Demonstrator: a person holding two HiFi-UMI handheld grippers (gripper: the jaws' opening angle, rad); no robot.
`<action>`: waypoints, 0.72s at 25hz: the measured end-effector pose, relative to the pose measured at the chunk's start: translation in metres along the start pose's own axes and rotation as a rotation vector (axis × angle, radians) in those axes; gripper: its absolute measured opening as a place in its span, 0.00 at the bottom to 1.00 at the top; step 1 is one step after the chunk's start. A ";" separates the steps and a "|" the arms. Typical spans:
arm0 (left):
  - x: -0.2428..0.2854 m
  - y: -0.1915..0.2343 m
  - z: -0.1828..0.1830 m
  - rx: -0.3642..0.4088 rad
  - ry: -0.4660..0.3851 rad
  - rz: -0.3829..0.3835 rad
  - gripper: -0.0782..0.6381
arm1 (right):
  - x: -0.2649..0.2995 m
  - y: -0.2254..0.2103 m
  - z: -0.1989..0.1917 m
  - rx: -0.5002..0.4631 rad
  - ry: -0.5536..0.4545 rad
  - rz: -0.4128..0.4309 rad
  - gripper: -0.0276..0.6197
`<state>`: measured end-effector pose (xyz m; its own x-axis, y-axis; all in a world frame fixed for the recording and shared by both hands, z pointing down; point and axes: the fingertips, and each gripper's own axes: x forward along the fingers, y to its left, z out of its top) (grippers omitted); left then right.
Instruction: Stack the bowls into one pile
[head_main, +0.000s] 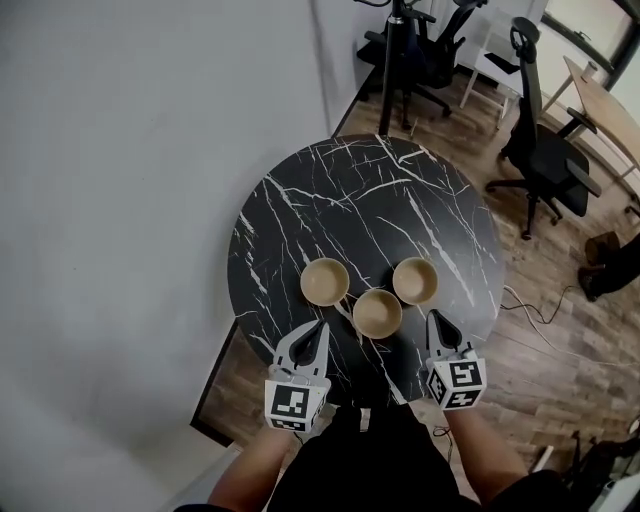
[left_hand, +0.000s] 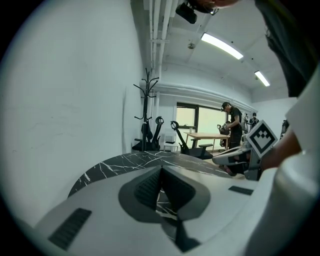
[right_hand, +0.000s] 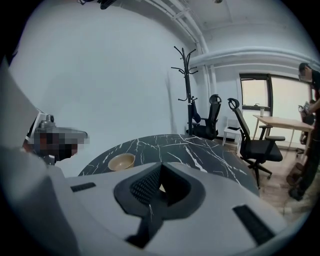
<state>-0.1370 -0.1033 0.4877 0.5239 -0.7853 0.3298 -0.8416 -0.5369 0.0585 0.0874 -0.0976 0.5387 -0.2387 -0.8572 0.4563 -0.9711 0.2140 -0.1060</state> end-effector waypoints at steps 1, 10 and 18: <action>0.003 0.000 -0.001 0.002 0.006 0.001 0.12 | 0.003 -0.005 -0.001 -0.002 0.003 -0.008 0.05; 0.026 -0.006 -0.021 -0.025 0.074 0.012 0.12 | 0.038 -0.041 -0.037 0.025 0.119 -0.039 0.22; 0.030 -0.007 -0.028 -0.020 0.108 0.037 0.12 | 0.075 -0.063 -0.062 0.093 0.212 -0.018 0.28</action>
<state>-0.1191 -0.1148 0.5239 0.4764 -0.7659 0.4318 -0.8630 -0.5013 0.0629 0.1307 -0.1465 0.6344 -0.2237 -0.7408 0.6334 -0.9740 0.1466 -0.1726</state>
